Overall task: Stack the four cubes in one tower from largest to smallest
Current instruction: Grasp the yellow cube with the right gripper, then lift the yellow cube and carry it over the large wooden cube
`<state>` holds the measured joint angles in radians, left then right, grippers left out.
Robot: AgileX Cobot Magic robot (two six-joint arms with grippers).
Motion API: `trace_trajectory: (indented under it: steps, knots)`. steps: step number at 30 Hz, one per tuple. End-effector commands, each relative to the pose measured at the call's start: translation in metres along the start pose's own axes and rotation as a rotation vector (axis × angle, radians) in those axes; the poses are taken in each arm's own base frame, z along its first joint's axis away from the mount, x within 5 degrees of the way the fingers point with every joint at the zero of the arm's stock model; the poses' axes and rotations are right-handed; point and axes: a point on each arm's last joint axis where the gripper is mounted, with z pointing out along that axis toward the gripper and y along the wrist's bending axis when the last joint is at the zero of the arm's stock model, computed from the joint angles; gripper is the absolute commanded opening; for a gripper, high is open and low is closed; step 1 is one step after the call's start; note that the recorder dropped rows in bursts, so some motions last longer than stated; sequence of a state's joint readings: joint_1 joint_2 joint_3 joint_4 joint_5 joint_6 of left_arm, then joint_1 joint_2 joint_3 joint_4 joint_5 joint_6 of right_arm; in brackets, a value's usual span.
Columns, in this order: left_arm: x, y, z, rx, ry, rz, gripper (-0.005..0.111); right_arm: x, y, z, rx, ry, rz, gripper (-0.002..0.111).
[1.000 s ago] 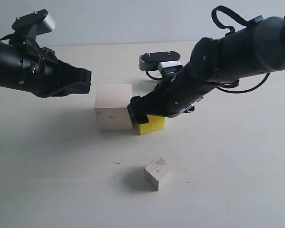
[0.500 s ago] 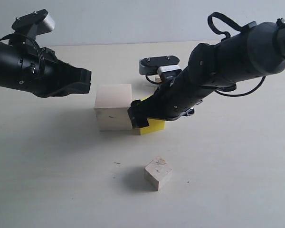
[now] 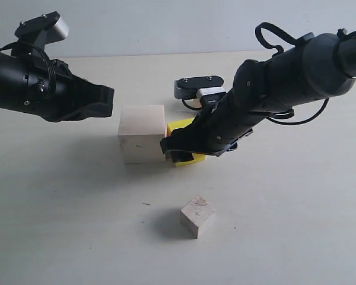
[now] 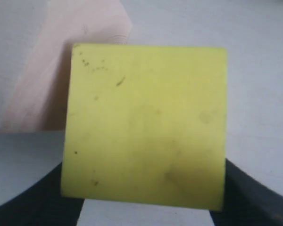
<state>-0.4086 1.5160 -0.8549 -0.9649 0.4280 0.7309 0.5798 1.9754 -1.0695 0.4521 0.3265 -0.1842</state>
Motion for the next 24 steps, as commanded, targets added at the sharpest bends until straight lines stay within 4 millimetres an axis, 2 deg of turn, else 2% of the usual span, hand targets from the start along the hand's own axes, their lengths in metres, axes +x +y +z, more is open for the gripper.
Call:
trace_trajectory:
  steps: [1, 4, 6, 11, 15, 18, 24]
  knots:
    - [0.000, 0.000, -0.002, 0.000, -0.004, -0.001, 0.000, -0.004, 0.002, -0.008, -0.001, -0.021, -0.018, 0.034]
    - [0.000, 0.000, -0.002, 0.000, -0.004, -0.001, 0.000, -0.007, 0.004, -0.018, -0.001, -0.029, -0.048, 0.009]
    - [-0.001, 0.000, -0.002, -0.002, -0.007, -0.001, 0.000, -0.009, 0.006, -0.028, 0.000, -0.041, -0.079, 0.000]
    - [-0.001, 0.000, -0.002, -0.005, -0.010, -0.001, 0.000, -0.012, 0.009, -0.055, 0.020, -0.055, -0.137, 0.000]
    - [-0.001, 0.003, -0.003, -0.016, -0.012, 0.006, 0.000, -0.010, 0.004, -0.071, 0.100, -0.019, -0.143, 0.000]
    - [-0.004, 0.015, -0.007, -0.043, -0.024, -0.023, 0.000, -0.009, 0.001, -0.083, 0.149, -0.009, -0.153, 0.000]
    - [-0.006, 0.041, -0.017, -0.068, -0.023, -0.104, 0.000, -0.014, 0.008, -0.107, 0.114, -0.051, -0.115, 0.000]
